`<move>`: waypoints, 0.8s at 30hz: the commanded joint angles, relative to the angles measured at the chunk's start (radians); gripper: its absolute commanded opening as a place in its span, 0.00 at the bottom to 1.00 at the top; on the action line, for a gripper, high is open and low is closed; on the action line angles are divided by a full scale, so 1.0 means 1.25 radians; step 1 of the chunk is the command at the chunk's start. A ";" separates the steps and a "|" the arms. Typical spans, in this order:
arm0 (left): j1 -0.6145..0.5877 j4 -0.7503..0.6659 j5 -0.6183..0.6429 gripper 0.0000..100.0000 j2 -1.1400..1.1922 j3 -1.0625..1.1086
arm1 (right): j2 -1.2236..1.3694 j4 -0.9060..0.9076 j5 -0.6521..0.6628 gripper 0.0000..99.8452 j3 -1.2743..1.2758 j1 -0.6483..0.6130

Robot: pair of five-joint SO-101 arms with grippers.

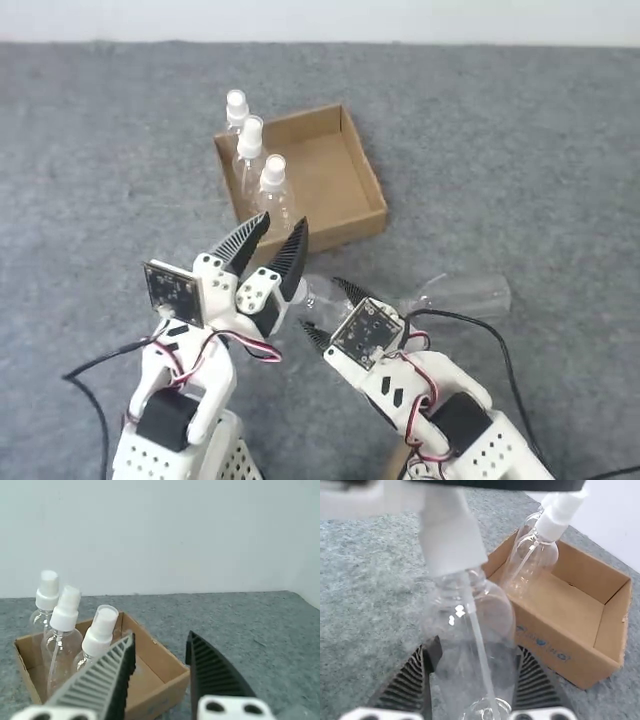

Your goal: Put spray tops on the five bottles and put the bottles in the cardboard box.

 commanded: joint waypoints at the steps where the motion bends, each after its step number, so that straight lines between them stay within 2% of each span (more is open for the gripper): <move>1: 0.004 -0.020 -0.021 0.15 -0.014 -0.077 | -0.019 0.001 0.009 0.01 -0.047 -0.003; 4: -0.002 0.006 -0.023 0.15 -0.014 -0.120 | -0.019 -0.007 0.009 0.01 -0.032 -0.002; 8: -0.004 0.112 -0.026 0.15 -0.014 -0.228 | -0.019 -0.007 0.009 0.01 -0.028 -0.002; 13: -0.015 0.223 -0.097 0.15 -0.014 -0.320 | -0.019 -0.008 0.002 0.01 -0.033 0.048; 21: -0.207 0.233 -0.090 0.15 -0.014 -0.276 | -0.020 -0.008 0.001 0.01 -0.042 0.071; 24: -0.233 0.234 -0.023 0.15 -0.014 -0.228 | -0.020 -0.008 0.001 0.01 -0.043 0.071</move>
